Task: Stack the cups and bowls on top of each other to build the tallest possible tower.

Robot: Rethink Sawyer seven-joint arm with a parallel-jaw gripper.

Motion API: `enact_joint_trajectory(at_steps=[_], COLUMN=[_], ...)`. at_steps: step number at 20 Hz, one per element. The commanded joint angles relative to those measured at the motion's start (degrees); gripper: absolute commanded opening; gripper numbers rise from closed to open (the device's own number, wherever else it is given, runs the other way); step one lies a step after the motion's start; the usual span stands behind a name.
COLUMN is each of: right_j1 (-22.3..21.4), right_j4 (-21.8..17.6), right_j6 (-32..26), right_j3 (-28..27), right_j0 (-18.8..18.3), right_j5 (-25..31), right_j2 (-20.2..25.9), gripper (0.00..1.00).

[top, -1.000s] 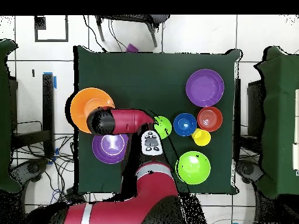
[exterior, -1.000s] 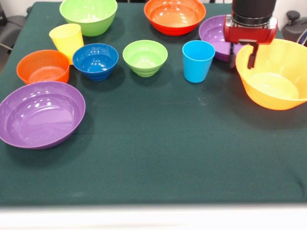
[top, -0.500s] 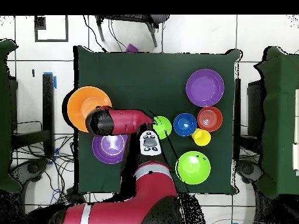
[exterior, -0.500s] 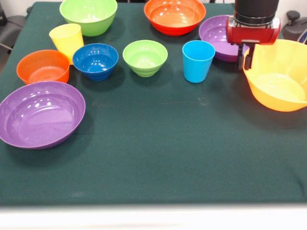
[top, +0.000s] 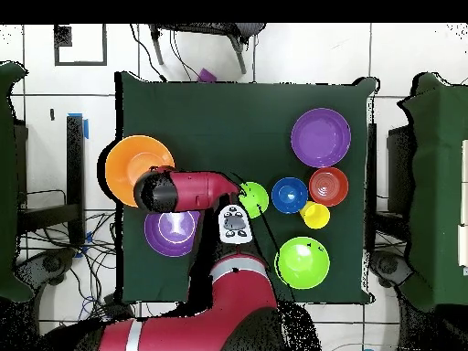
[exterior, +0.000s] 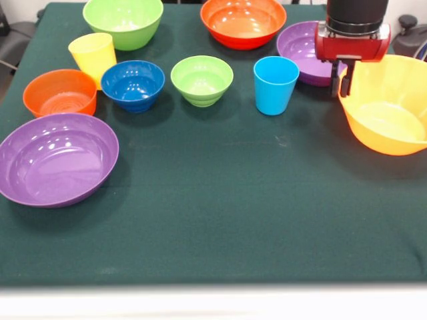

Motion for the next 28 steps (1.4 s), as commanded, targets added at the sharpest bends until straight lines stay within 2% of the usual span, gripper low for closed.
enact_joint_trajectory(at_steps=[1, 6, 12, 17, 24, 28], right_j1=[2.2, 0.8, -3.2, -3.3, -1.1, -1.4], right_j4=[-3.3, -2.9, -2.3, -2.6, -3.2, -3.4], right_j6=[0.5, -1.6, -3.8, -4.5, -7.0, -8.6], right_j3=[-0.4, -3.2, -6.0, -7.1, -12.8, -14.8], right_j0=[0.1, -1.2, -2.4, -3.6, -5.7, -7.3], right_j5=[2.0, 7.1, 15.2, 17.0, 21.5, 24.8], right_j2=[3.4, 3.0, 2.8, 4.0, 5.7, 6.7], gripper=[0.0, 0.0, 0.0, 0.0, 0.0, 0.0])
